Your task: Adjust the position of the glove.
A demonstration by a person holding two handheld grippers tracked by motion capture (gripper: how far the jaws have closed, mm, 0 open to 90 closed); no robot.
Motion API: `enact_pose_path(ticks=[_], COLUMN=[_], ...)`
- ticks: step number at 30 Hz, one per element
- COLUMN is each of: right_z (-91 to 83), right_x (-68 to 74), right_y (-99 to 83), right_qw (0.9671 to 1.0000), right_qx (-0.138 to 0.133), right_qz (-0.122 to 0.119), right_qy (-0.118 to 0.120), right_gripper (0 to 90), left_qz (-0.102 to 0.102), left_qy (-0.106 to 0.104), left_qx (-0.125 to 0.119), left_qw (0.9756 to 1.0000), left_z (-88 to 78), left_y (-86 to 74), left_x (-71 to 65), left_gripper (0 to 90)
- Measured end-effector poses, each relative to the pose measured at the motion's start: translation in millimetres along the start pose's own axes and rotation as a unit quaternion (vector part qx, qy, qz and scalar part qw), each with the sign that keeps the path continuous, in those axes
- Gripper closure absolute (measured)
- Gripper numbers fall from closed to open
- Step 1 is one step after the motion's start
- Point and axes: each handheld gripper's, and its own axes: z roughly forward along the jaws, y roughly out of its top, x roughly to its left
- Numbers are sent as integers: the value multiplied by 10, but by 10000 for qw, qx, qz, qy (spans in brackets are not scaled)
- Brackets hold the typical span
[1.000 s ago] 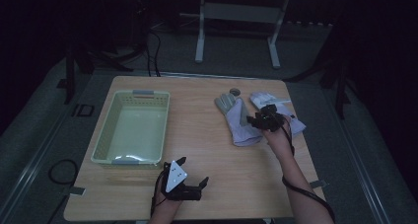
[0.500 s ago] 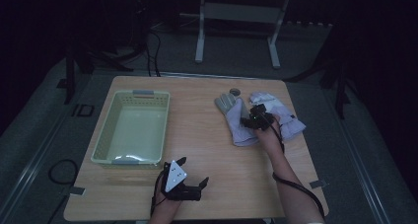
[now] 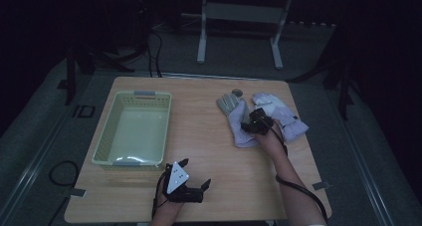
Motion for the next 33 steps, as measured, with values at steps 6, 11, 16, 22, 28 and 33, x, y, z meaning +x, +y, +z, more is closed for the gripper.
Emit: enact_pose_path(ticks=[6, 11, 16, 22, 28, 33], right_z=[2, -55, -203, -492, -719, -874], right_x=[18, 74, 211, 422, 638, 818], right_y=[-19, -33, -3, -19, -77, -176], right_qw=[9996, 9968, 9926, 9815, 9786, 9767], right_qx=[-68, -325, -636, -1129, -1285, -1344], right_qz=[271, 713, 1020, 1546, 1604, 1674], right_qy=[-30, -139, -195, -66, -55, -25], right_gripper=[795, 860, 872, 872, 873, 874], left_qz=[-22, -27, -10, -6, 4, 25], left_qy=[3, 2, 37, 38, 44, 25], left_qx=[12, 18, 32, 31, 17, 23], left_qw=[10000, 10000, 10000, 10000, 10000, 10000], left_z=[6, 6, 9, 8, 8, 5], left_y=[1, 2, 4, 4, 3, 3], left_x=[-1, 3, 0, -1, -6, -7], left_gripper=[0, 1, 0, 0, 0, 0])
